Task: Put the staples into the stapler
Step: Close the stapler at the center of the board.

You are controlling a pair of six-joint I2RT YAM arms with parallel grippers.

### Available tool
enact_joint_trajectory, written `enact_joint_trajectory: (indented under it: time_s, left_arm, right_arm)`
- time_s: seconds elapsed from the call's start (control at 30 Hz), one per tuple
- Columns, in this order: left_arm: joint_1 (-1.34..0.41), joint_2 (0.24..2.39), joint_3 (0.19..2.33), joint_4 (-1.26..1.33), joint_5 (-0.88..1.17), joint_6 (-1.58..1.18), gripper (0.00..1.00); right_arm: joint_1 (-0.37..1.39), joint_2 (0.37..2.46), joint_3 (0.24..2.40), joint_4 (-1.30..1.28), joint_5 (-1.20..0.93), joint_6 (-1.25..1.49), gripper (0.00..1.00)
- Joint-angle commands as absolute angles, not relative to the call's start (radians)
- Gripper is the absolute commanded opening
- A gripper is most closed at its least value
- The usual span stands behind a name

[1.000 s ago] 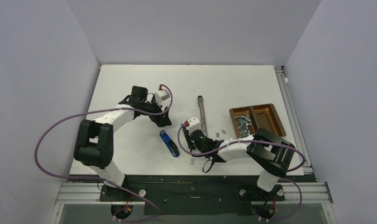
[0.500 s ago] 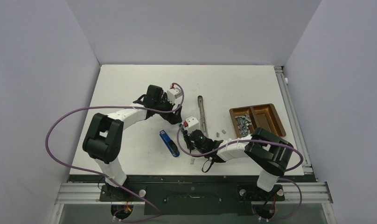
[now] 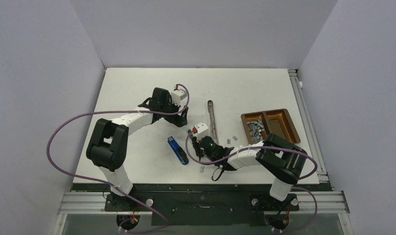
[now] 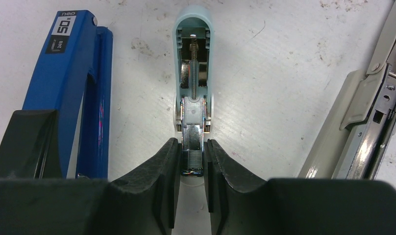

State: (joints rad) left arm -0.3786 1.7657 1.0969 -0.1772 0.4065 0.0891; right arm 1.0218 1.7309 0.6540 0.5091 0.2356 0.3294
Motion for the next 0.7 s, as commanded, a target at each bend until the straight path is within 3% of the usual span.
enact_joint_trajectory:
  time_s: [0.0, 0.67]
  left_arm:
    - [-0.374, 1.755, 1.158, -0.186, 0.245, 0.093, 0.8]
    - [-0.451, 1.772, 1.144, -0.295, 0.443, 0.236, 0.82]
  right_arm:
    - [1.044, 1.771, 0.638, 0.503, 0.151, 0.365, 0.09]
    - [1.052, 1.784, 0.64, 0.522, 0.162, 0.373, 0.09]
